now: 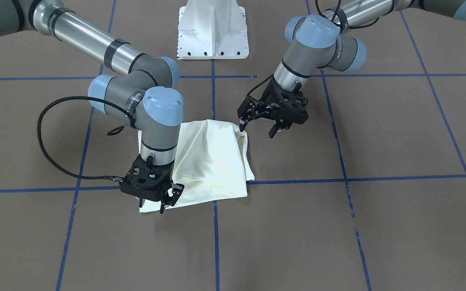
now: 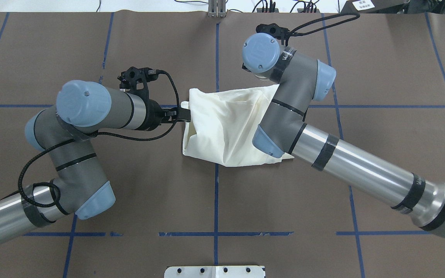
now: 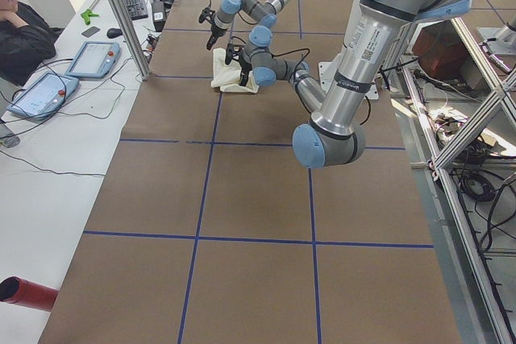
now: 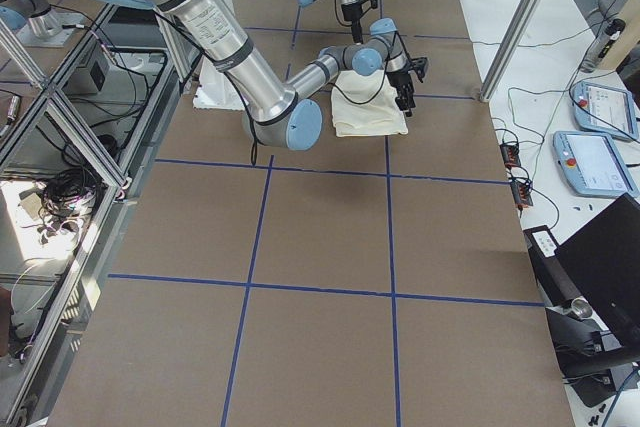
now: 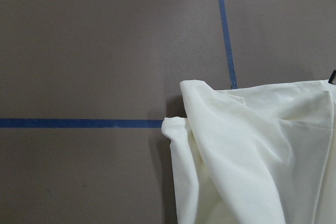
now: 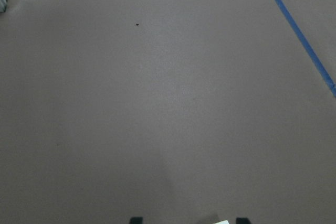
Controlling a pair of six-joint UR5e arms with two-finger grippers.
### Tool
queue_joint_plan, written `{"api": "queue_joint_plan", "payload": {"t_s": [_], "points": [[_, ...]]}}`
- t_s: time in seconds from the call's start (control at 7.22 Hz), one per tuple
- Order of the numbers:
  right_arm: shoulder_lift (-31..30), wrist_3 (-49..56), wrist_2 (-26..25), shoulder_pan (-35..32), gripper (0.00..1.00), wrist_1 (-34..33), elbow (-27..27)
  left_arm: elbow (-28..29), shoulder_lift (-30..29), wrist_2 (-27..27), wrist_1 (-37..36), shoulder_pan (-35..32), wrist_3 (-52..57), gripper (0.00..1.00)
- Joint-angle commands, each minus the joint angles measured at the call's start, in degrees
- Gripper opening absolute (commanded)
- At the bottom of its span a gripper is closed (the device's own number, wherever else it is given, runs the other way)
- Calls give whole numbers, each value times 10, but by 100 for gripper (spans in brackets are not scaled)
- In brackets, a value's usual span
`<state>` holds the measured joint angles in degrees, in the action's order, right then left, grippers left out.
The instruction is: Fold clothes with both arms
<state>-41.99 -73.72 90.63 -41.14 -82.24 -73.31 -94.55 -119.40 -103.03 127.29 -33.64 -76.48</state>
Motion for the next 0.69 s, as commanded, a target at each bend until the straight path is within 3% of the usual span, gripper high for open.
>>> {"api": "queue_joint_plan", "payload": {"t_s": [0.0,0.14,0.28,0.55], "points": [[-22,83,115,-52,100,1,-40,38,-4,3,81,9,-105,100],[-23,82,115,-52,100,1,-44,40,-4,23,105,29,-130,100],[-31,82,113,-52,100,1,-50,40,-4,78,116,56,-166,100],[-36,82,111,-52,100,2,-53,40,-12,86,123,81,-212,99]]}}
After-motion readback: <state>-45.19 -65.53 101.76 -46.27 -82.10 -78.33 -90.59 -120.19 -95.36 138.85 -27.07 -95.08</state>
